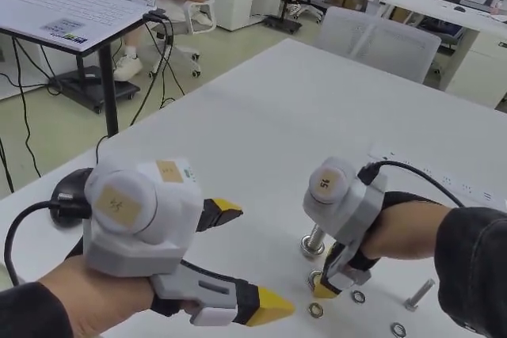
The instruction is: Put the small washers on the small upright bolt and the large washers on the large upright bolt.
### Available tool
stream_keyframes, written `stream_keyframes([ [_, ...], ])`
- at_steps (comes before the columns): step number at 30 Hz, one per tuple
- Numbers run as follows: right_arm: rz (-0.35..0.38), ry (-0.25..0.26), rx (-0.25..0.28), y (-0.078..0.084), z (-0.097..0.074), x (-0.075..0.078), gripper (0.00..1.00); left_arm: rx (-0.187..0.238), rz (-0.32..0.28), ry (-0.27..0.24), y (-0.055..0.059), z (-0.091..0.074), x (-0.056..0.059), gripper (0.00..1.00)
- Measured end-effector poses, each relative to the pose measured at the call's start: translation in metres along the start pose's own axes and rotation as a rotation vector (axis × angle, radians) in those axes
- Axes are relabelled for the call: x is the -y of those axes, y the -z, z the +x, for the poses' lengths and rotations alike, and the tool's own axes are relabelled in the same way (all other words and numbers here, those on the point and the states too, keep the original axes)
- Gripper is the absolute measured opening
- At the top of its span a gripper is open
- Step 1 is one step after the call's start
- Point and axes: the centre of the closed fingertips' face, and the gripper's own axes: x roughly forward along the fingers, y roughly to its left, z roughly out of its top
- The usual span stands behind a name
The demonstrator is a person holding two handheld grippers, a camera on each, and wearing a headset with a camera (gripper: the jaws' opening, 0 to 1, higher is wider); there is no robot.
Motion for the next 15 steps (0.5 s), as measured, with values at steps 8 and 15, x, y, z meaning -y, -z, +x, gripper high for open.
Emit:
stream_keyframes([
  [8,0.001,-0.004,0.0,0.0008,-0.0007,0.0004,0.24,0.001,-0.001,0.001,-0.0004,0.0006,0.0002,0.77],
  [15,0.007,-0.004,-0.001,0.0024,-0.0042,0.0003,0.24,0.004,-0.001,0.001,-0.0011,0.0011,0.0006,0.77],
])
